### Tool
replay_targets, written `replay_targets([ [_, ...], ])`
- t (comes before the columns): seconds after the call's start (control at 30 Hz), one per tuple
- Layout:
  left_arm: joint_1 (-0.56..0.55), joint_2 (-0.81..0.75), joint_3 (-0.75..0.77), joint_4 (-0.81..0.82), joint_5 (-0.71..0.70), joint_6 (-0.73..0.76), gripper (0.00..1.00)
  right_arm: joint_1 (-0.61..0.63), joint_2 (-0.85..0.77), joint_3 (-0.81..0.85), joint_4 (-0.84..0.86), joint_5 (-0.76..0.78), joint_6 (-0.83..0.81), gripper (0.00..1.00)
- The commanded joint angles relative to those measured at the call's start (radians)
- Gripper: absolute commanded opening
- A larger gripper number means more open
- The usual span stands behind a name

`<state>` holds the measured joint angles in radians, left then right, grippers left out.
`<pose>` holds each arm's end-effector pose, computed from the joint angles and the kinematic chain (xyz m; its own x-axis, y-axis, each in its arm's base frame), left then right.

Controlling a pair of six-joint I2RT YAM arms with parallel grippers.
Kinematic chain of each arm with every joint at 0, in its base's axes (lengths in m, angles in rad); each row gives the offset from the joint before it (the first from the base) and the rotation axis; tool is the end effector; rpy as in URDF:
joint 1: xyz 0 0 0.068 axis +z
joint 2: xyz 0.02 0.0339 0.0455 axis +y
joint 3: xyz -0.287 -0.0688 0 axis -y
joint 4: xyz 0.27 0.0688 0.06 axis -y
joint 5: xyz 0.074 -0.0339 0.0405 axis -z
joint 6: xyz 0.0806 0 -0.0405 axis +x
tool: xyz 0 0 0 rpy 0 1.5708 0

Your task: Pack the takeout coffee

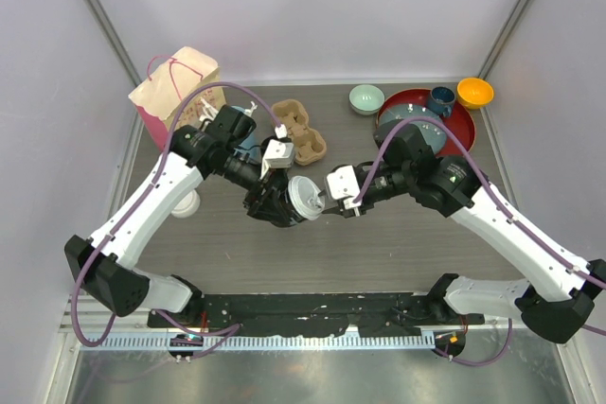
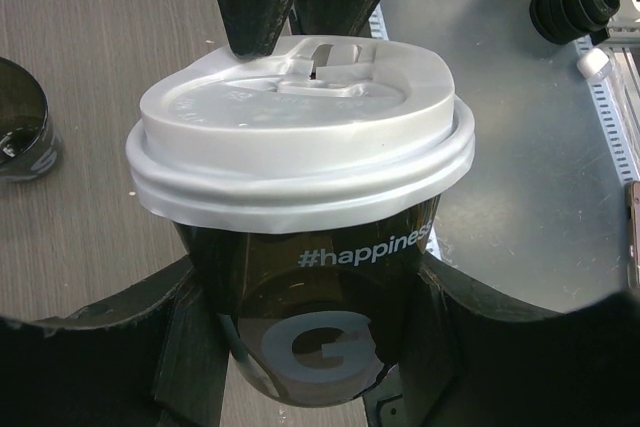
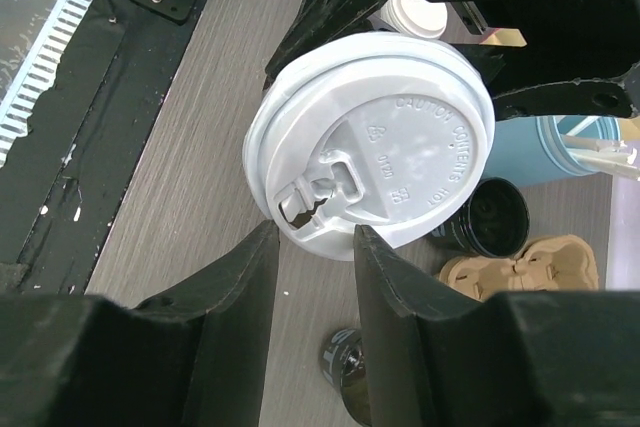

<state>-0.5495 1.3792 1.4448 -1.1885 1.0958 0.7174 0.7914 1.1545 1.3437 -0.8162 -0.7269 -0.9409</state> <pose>0.2004 -0.2068 0.3729 -0.2063 0.4789 -0.8533 0.9328 -0.1672 -0.3193 0.1492 0.2272 0.4069 0.4923 -0.3609 -0.7921 -0.8692 -0.2534 -0.4247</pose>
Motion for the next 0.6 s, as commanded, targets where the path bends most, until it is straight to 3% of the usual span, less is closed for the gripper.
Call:
replay_targets([
  [0.0, 0.002, 0.004, 0.042, 0.012, 0.047, -0.003, 0.59, 0.017, 0.01, 0.043, 0.006, -0.014, -0.022, 0.41],
  [0.57, 0.002, 0.009, 0.045, 0.11, 0.088, -0.099, 0.58, 0.043, 0.011, 0.04, 0.017, -0.029, -0.042, 0.34],
])
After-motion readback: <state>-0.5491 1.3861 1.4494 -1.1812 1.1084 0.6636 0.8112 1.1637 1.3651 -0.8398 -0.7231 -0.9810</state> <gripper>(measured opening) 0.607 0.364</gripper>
